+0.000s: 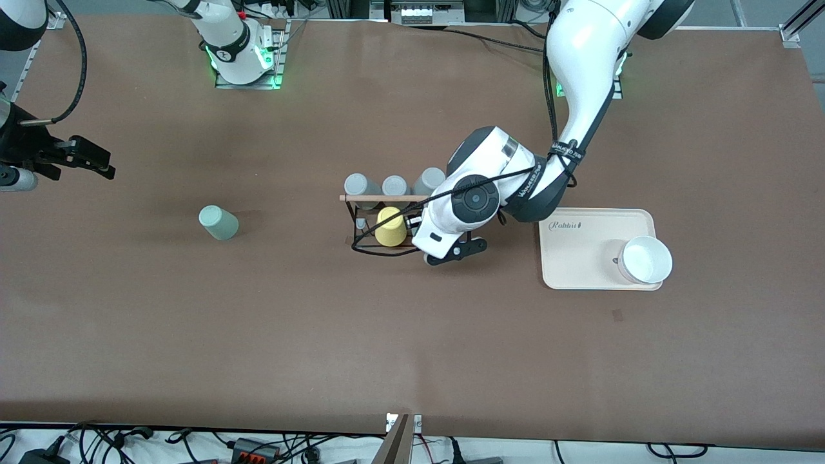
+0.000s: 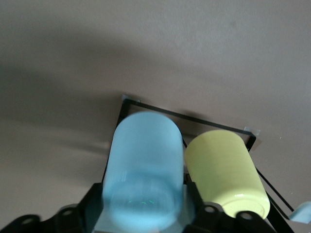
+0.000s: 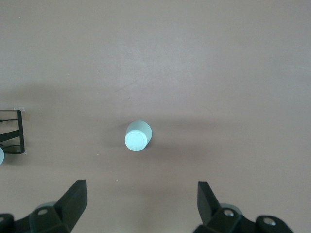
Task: Hang scattered cups on rack with three cups
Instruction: 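Carry the light blue cup to the rack and hang it beside the yellow cup, then withdraw the left gripper while the right gripper reaches the teal cup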
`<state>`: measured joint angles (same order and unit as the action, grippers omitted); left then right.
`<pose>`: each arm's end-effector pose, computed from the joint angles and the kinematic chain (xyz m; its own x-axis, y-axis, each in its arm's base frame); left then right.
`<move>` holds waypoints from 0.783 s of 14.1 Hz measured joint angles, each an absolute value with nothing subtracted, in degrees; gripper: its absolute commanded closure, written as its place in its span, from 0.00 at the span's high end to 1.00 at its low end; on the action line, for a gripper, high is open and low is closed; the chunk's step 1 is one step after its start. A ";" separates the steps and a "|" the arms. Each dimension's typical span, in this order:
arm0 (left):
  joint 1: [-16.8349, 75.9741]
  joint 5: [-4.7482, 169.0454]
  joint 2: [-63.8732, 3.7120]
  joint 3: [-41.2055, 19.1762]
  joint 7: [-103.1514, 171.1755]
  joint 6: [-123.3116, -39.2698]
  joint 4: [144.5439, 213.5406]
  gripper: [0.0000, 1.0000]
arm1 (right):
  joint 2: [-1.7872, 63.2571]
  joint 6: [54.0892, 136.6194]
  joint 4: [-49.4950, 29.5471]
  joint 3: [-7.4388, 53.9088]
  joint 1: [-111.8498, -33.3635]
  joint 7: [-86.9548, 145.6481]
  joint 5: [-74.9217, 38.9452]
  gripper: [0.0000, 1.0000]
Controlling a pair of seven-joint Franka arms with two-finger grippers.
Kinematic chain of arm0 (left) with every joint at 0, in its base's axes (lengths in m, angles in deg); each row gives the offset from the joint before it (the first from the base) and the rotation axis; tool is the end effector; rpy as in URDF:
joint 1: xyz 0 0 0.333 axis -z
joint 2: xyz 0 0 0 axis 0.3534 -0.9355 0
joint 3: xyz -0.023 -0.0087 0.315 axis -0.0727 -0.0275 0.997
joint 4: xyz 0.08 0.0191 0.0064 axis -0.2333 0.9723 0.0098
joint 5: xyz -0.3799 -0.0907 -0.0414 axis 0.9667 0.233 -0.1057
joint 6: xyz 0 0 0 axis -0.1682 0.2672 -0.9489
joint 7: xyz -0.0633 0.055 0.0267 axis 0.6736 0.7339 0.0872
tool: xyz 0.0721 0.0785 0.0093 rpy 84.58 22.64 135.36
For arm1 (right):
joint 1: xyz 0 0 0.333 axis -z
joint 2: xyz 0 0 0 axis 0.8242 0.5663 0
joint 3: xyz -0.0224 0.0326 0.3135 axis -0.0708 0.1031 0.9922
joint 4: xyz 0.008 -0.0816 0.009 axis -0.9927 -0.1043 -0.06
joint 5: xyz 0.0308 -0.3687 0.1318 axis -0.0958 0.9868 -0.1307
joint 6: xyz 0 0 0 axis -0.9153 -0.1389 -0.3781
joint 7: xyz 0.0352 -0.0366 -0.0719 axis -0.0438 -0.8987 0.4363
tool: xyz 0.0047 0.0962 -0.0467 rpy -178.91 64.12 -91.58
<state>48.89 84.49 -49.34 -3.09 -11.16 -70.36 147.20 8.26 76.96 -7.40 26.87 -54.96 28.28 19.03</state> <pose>0.5950 -0.4462 0.3205 0.9011 0.3013 -0.3118 0.3455 -0.9334 0.0966 0.5667 -0.0234 0.5731 0.9996 0.0281 -0.0053 0.0281 -0.9996 0.0017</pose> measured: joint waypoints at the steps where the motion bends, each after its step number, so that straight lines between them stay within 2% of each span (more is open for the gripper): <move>1: 48.40 84.41 -49.15 -2.78 -11.16 -70.41 146.76 1.00 | 8.27 76.95 -7.40 26.87 -54.96 28.28 19.03 1.00; 3: 47.02 81.41 -47.57 -1.18 -11.16 -69.28 145.54 1.00 | 8.39 76.91 -7.40 26.87 -54.95 28.28 19.03 1.00; 5: 44.55 76.63 -43.31 1.39 -9.99 -64.37 144.28 1.00 | 8.60 76.91 -7.40 26.86 -54.94 28.28 19.02 1.00; 8: 34.90 74.92 -35.14 2.78 -0.34 -58.86 144.04 1.00 | 9.09 77.15 -7.38 26.84 -54.91 28.28 19.02 1.00; 11: 26.55 74.92 -30.23 2.89 6.55 -56.42 144.12 1.00 | 9.80 77.43 -7.36 26.90 -55.00 28.28 19.03 1.00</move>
